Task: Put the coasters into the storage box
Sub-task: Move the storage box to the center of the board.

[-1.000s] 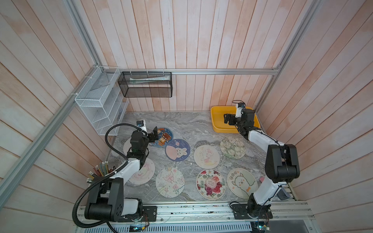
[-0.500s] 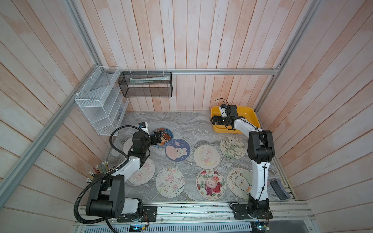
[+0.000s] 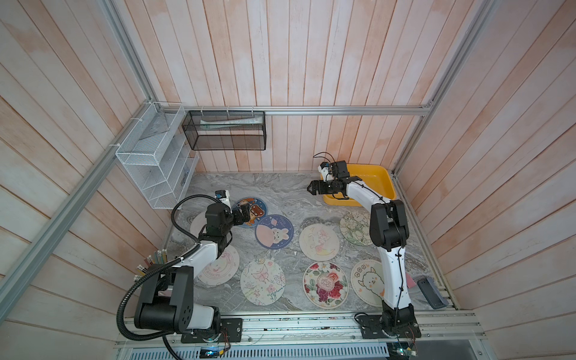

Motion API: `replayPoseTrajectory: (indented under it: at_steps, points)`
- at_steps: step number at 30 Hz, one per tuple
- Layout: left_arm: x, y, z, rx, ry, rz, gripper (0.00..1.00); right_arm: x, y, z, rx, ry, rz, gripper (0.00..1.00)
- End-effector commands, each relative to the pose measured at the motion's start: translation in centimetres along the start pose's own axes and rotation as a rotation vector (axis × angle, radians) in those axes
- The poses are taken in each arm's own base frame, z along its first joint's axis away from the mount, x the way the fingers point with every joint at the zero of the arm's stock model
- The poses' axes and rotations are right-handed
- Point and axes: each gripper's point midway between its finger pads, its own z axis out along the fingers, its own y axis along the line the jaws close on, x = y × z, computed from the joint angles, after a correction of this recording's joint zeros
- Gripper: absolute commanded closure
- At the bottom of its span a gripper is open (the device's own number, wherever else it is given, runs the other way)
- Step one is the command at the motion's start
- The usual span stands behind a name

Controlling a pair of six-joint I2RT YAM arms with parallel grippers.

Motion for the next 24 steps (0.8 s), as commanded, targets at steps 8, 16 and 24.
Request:
replayPoseTrajectory:
  at_steps: [8,16,24]
  points:
    - [-0.3,-0.6,0.6,0.01,0.008,-0.009,0.0,0.7,7.3,1.8,-0.129,0.062,-0.063,0.04]
    - [-0.2,-1.0,0.8,0.015,0.013,-0.006,0.0,-2.4,-1.7,-5.5,0.179,-0.009,0.007,0.04]
    - [0.0,-1.3,0.8,0.028,0.015,-0.003,0.0,-0.6,-17.5,-15.4,0.491,-0.06,0.222,0.11]
